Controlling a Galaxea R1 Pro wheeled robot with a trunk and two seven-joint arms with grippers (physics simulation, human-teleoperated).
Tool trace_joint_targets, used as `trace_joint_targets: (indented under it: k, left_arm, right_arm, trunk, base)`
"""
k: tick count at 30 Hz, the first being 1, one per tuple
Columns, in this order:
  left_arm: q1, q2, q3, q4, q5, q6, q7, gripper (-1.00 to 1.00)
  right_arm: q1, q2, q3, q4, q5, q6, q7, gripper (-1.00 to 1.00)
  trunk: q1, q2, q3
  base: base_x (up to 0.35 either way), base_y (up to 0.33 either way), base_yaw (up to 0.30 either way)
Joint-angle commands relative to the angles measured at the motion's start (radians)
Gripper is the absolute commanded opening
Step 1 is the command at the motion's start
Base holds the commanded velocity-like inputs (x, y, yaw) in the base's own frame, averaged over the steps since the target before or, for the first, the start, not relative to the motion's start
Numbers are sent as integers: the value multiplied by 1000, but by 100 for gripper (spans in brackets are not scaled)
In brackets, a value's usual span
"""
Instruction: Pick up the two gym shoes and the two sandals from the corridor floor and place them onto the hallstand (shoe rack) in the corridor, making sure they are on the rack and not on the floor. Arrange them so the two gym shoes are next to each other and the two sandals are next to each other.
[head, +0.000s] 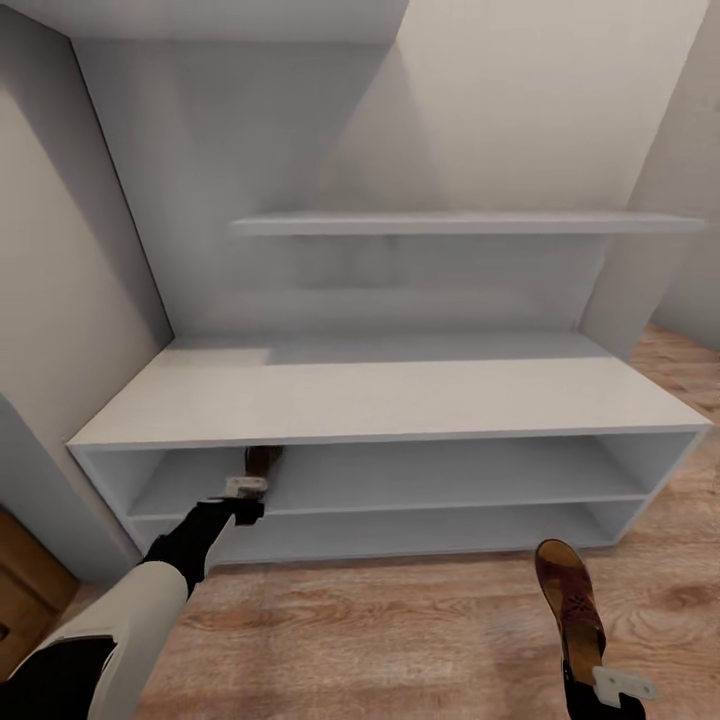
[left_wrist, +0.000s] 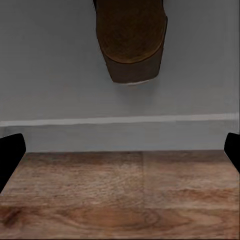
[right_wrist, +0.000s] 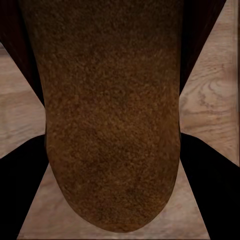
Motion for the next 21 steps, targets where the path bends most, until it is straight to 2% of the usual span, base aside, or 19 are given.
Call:
trace_joint_targets:
  k: [1, 4, 7, 9, 10, 11, 12, 14, 15, 16, 19, 21]
  left_arm:
    - [4, 4, 6, -1, -8, -1, -4, 100]
    - [24, 9, 7, -2, -4, -15, -6, 100]
    - [60, 11, 8, 3, -3, -104, -21, 100]
    - [79, 12, 8, 5, -2, -140, -38, 100]
    - [101, 13, 9, 6, -2, -173, -65, 100]
    - [139, 18, 10, 5, -3, -215, -128, 100]
    - [152, 21, 10, 4, -3, -227, -151, 100]
    - [200, 38, 10, 1, -2, -280, -248, 100]
    - [213, 43, 10, 2, -2, -296, -274, 100]
    - [246, 56, 10, 3, -2, -348, -355, 100]
    - [285, 78, 11, 8, -2, -419, -464, 100]
    - [321, 101, 11, 12, 2, -469, -563, 100]
  right_arm:
    - [-1, -1, -1, 1, -5, -4, 2, -100]
    - [-1, 0, -1, 2, -5, -4, 3, -100]
    - [-1, -1, -1, 2, -5, -4, 3, -100]
    - [-1, -1, -1, 2, -5, -4, 3, -100]
    - [-1, 0, -1, 2, -5, -4, 3, -100]
    - [-1, 0, -1, 2, -5, -4, 2, -100]
    - [-1, 0, -1, 2, -5, -4, 2, -100]
    - [-1, 0, -1, 2, -5, -4, 2, -100]
    - [-1, 0, -1, 2, -5, -4, 2, -100]
    - [-1, 0, -1, 2, -5, -4, 2, -100]
    - [-1, 0, -1, 2, -5, -4, 2, -100]
    - [-1, 0, -1, 2, -5, -4, 2, -100]
  trunk:
    - [-1, 0, -1]
    - [-1, 0, -1]
    - [-1, 0, -1]
    - [-1, 0, -1]
    - [-1, 0, -1]
    - [-1, 0, -1]
    - [-1, 0, -1]
    - [-1, 0, -1]
    - [-1, 0, -1]
    - [-1, 0, -1]
    - [-1, 0, -1]
    - [-1, 0, -1]
  base:
    - [-336, 0, 0]
    - [-336, 0, 0]
    - [-336, 0, 0]
    - [-336, 0, 0]
    - [-336, 0, 0]
    - [-336, 0, 0]
    - [-333, 0, 0]
    - [-292, 0, 0]
    - [-245, 0, 0]
    - [-158, 0, 0]
    - [-91, 0, 0]
    - [-34, 0, 0]
